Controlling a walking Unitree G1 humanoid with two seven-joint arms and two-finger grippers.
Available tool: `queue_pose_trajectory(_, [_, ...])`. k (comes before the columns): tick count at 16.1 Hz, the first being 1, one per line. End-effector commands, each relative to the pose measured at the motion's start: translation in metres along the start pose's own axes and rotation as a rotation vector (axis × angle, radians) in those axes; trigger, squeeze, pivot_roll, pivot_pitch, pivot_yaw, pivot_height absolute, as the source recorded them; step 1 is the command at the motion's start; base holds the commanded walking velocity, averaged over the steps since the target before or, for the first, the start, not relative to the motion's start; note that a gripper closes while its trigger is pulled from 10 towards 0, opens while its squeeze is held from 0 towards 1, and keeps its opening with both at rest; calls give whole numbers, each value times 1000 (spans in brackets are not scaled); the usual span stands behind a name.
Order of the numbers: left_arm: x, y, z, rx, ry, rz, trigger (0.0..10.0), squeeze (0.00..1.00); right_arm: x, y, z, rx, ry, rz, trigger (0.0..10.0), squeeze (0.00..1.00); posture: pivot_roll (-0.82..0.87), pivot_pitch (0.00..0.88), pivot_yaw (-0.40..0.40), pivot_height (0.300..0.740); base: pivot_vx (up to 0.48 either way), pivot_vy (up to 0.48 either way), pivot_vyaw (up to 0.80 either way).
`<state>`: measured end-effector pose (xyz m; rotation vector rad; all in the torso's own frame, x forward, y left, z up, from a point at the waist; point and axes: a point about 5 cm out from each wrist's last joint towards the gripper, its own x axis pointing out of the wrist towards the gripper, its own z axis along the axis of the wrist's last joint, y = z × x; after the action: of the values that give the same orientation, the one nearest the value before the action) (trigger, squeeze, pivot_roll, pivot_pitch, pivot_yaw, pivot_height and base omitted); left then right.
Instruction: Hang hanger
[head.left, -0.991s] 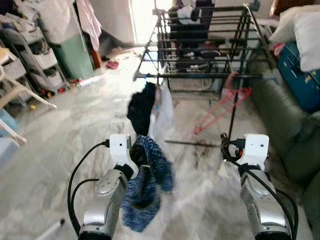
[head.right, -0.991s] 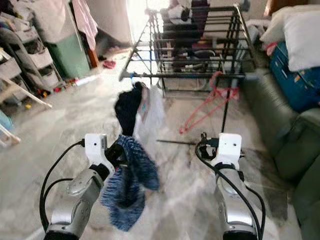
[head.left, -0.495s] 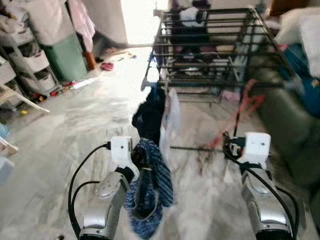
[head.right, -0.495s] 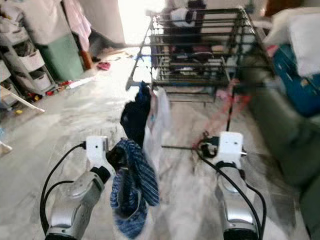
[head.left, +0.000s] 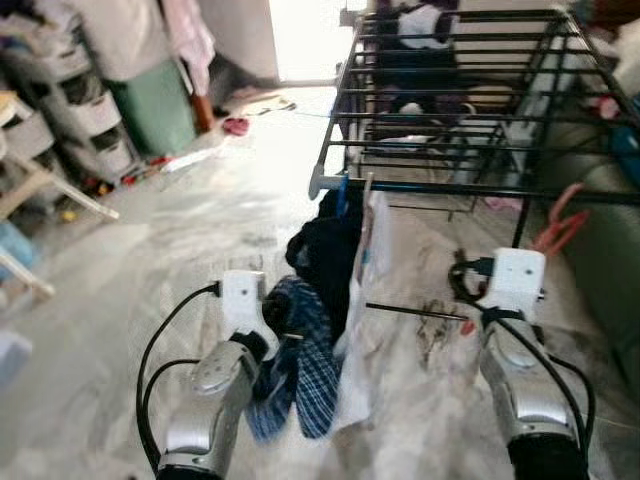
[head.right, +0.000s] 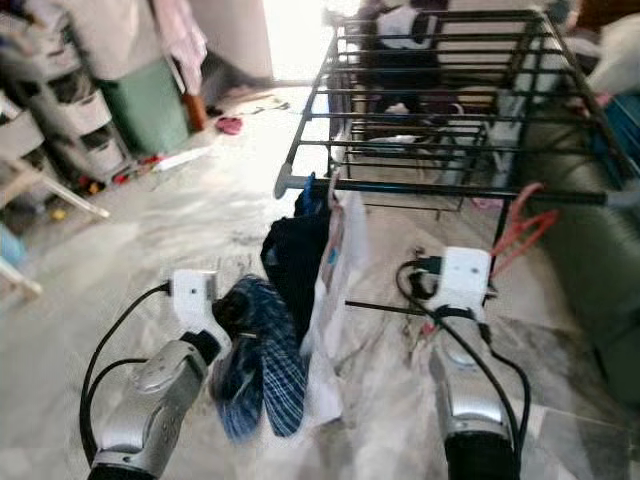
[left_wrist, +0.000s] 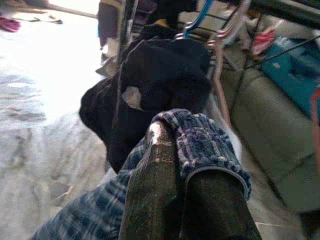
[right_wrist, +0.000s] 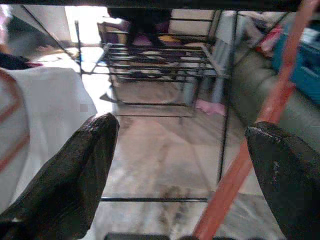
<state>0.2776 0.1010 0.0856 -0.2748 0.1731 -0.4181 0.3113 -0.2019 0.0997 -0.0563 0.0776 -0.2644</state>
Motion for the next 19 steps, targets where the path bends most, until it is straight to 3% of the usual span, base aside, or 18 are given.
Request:
queue_pose_trajectory(1, [-5, 1, 3, 9, 1, -48, 10000, 0, 4, 9, 6, 20, -3, -1, 10000, 0, -134, 0, 48, 740, 0, 0, 0])
queue_pose_trajectory(5, [-16, -10, 6, -6, 48, -255, 10000, 0, 15, 11, 9, -21, 25, -73, 10000, 0, -127, 1, 50, 740, 0, 0, 0])
queue_pose_trajectory(7, [-20, -4, 7, 9, 63, -252, 10000, 0, 24, 7, 4, -38, 93, -177, 10000, 0, -116, 20, 57, 740, 0, 0, 0])
queue_pose_trajectory(10, [-24, -5, 10, 10, 77, -272, 10000, 0, 35, 8, 6, -17, 123, -215, 10000, 0, -102, 34, 63, 740, 0, 0, 0])
queue_pose_trajectory(16, [-29, -8, 9, 8, 103, -286, 10000, 0, 52, 13, 12, -35, 162, -177, 10000, 0, -83, 67, 60, 740, 0, 0, 0])
queue_pose_trajectory(19, [-37, -14, 6, -6, 132, -327, 10000, 0, 58, 1, 9, -24, 228, -227, 10000, 0, -63, 84, 56, 740, 0, 0, 0])
